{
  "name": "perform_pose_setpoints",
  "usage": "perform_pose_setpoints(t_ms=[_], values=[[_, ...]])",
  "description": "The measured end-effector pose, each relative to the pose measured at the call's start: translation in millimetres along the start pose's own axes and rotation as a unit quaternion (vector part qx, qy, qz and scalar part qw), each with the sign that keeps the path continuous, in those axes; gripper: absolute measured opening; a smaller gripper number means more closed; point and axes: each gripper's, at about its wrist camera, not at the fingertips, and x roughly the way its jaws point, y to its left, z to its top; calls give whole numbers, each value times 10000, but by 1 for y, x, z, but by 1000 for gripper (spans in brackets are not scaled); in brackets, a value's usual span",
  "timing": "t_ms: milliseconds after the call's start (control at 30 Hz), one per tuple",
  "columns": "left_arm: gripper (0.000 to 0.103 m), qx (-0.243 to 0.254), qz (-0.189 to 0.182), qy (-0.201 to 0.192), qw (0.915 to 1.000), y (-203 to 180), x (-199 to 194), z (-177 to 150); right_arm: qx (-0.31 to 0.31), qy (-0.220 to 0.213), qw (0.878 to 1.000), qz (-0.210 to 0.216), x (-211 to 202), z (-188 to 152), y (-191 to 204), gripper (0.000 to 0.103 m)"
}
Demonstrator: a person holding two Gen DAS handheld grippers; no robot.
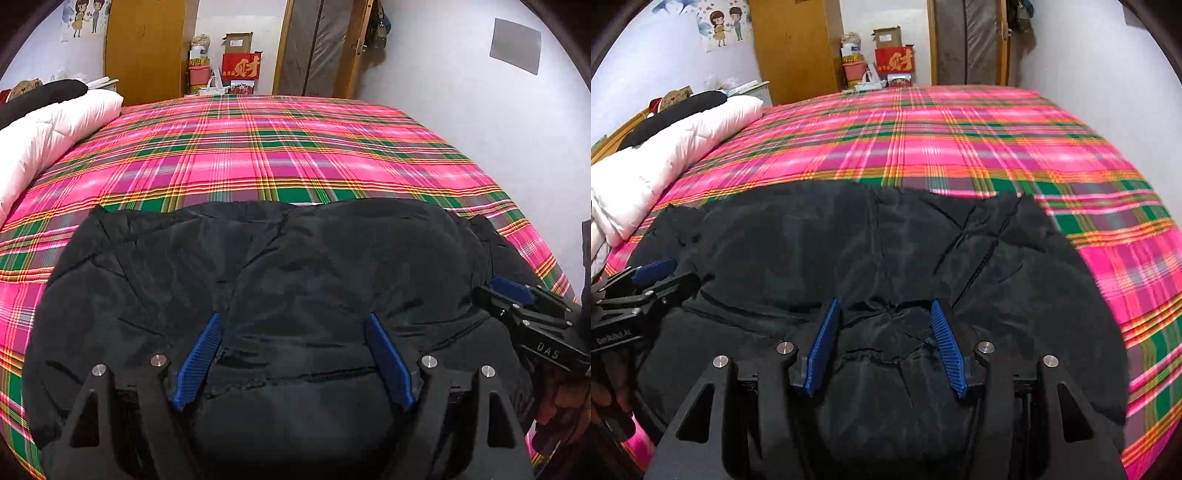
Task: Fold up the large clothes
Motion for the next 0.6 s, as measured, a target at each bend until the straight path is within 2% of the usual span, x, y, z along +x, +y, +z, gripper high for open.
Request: perform_pose_setpoints(t_ms=[200, 300, 367, 500, 600], values=[[83, 58, 131, 30, 9999, -5, 6, -3, -107, 23, 9998, -140, 6, -1, 4, 52], [81, 17, 140, 172, 9998, -5, -1, 2, -34, 85, 9999, -65, -8, 9, 1, 52], [77, -98, 56, 156, 9998, -1, -18, 8, 112, -99, 9999, 19, -35, 12, -3, 52], [77, -117, 116, -307, 9994, 13, -67, 0, 38, -440, 9990, -52, -82, -4, -17, 52], [77, -244, 343, -154, 9990, 33, -69, -16, 103, -147, 9994, -289, -77, -23, -30, 52]])
